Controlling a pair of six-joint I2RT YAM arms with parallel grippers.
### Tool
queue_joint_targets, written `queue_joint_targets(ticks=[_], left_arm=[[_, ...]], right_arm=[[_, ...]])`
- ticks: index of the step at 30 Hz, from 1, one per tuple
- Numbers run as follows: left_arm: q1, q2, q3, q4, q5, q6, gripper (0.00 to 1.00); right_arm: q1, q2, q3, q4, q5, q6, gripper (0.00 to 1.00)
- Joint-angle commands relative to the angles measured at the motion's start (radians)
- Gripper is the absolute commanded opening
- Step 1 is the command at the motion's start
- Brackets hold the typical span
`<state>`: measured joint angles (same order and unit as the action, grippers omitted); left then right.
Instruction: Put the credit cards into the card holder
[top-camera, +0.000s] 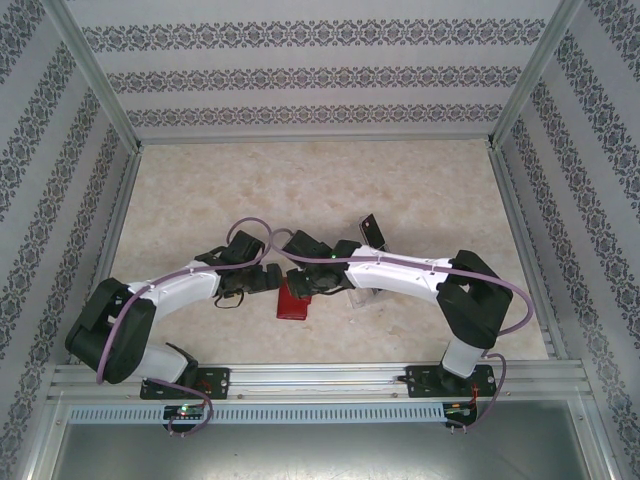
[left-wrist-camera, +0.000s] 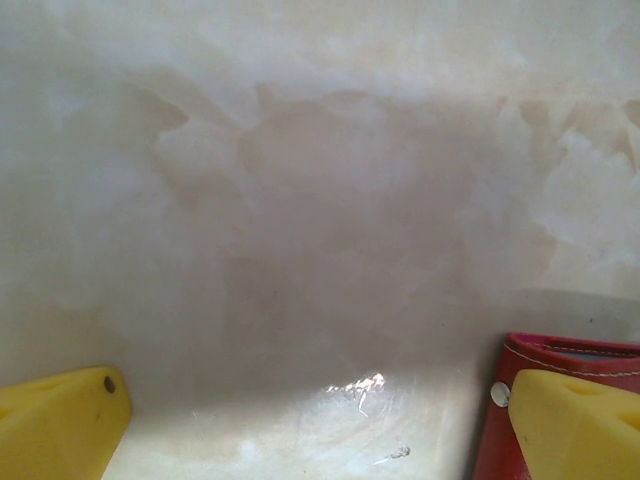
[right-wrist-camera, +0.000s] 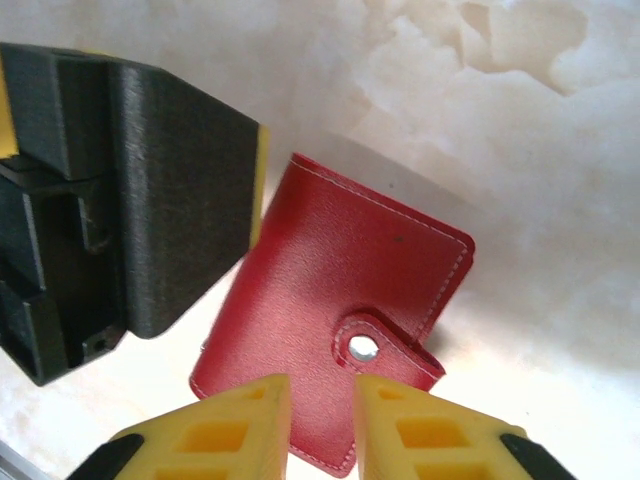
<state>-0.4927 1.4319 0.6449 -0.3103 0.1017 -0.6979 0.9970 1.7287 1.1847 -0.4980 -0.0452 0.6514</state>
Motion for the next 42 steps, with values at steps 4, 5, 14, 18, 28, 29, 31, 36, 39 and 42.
queue_joint_targets(ticks=[4, 5, 14, 18, 28, 29, 31, 36, 39, 42], left_arm=[[-0.064, 0.109, -0.056, -0.033, 0.187, -0.013, 1.00], [-0.066, 0.114, -0.056, -0.028, 0.187, -0.013, 1.00], [-0.077, 0.144, -0.063, -0.001, 0.188, -0.023, 1.00], [-0.078, 0.152, -0.067, 0.008, 0.192, -0.029, 1.00], [-0.080, 0.163, -0.068, 0.022, 0.202, -0.032, 0.99], [-0.081, 0.164, -0.069, 0.025, 0.203, -0.035, 0.99], [-0.082, 0.165, -0.070, 0.028, 0.207, -0.036, 1.00], [-0.081, 0.167, -0.070, 0.030, 0.209, -0.034, 1.00], [-0.082, 0.169, -0.071, 0.030, 0.210, -0.036, 1.00], [-0.081, 0.172, -0.071, 0.034, 0.212, -0.039, 1.00]], right_arm=[[0.002, 0.032, -0.012, -0.036, 0.044, 0.007, 0.28], [0.002, 0.039, -0.013, -0.035, 0.044, 0.005, 0.29], [0.010, 0.106, -0.010, -0.030, 0.039, -0.007, 0.33], [0.014, 0.121, -0.003, -0.030, 0.046, -0.016, 0.34], [0.018, 0.158, 0.027, -0.040, 0.045, -0.044, 0.38], [0.018, 0.158, 0.029, -0.038, 0.045, -0.045, 0.38], [0.021, 0.158, 0.033, -0.041, 0.050, -0.046, 0.37], [0.021, 0.149, 0.038, -0.042, 0.055, -0.047, 0.32], [0.022, 0.144, 0.042, -0.044, 0.053, -0.046, 0.28], [0.022, 0.140, 0.044, -0.046, 0.051, -0.048, 0.25]])
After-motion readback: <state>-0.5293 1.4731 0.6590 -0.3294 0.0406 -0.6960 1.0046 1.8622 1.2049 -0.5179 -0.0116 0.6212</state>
